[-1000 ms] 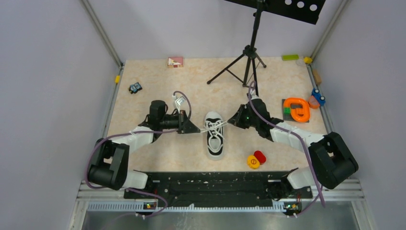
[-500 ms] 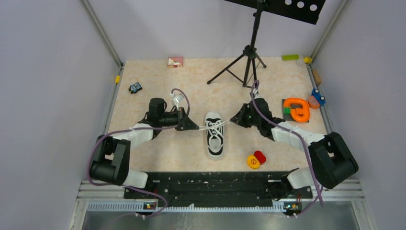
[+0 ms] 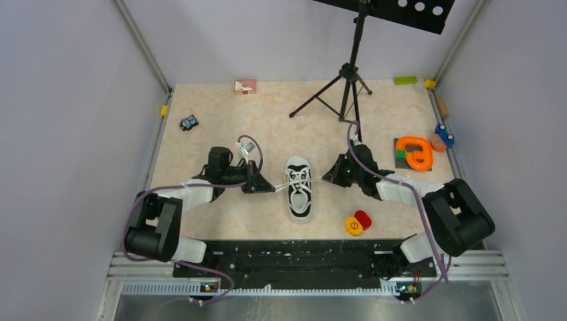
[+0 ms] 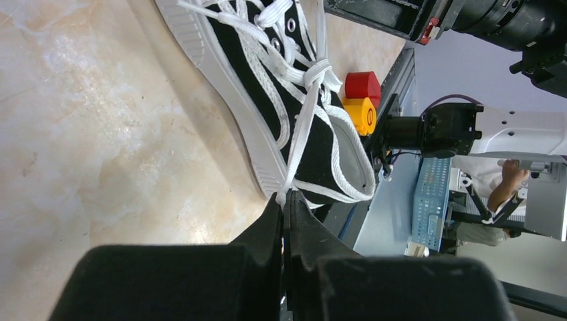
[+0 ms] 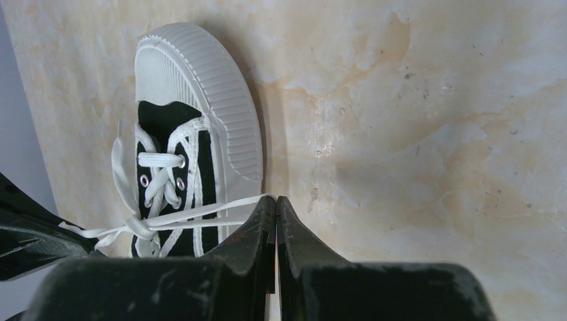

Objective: Tie the shoes
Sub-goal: Cross the shoelace with the shoelace.

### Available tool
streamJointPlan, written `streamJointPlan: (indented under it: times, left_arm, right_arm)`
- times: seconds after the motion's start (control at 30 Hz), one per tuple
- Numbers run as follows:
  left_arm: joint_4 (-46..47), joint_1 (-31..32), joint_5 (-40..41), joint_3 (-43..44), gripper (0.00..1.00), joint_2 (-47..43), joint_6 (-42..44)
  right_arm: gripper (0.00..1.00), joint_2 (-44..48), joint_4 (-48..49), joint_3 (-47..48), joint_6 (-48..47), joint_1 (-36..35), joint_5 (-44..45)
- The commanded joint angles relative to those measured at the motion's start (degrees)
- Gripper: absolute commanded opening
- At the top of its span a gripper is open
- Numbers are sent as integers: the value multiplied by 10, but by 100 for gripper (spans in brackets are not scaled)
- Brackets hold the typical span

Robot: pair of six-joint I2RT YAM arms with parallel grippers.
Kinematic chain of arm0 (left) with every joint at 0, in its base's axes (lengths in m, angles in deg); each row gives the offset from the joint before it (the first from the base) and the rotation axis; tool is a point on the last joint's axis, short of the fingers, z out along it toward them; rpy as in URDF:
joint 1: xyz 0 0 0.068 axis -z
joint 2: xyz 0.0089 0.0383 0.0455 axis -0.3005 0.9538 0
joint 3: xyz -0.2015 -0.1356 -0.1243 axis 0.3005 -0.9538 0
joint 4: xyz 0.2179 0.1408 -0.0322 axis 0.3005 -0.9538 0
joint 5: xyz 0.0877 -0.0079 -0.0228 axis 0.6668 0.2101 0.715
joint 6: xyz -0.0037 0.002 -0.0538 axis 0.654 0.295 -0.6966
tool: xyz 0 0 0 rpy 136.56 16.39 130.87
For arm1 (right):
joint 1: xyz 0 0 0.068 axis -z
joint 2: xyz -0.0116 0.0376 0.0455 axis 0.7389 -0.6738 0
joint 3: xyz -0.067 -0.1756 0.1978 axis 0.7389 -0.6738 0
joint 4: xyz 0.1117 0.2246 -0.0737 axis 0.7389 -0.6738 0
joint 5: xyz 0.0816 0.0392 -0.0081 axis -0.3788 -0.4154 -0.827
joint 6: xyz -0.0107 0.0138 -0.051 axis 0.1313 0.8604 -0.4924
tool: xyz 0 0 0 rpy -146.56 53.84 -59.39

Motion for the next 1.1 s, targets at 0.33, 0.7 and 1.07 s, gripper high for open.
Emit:
streamJointPlan:
  times: [0.33,0.7,1.07]
  left_arm:
    - [-40,-8,48,-5,0,-83,13]
    - [-85,-8,26,19,0,-92,42]
    - [-12,-8,45,-33,0,-66,6]
  right_arm:
    - [0,-3,15,4,-4,13,37]
    - [0,36,-7,27,-7,18,44]
    - [0,-4,12,11,-19,20,47]
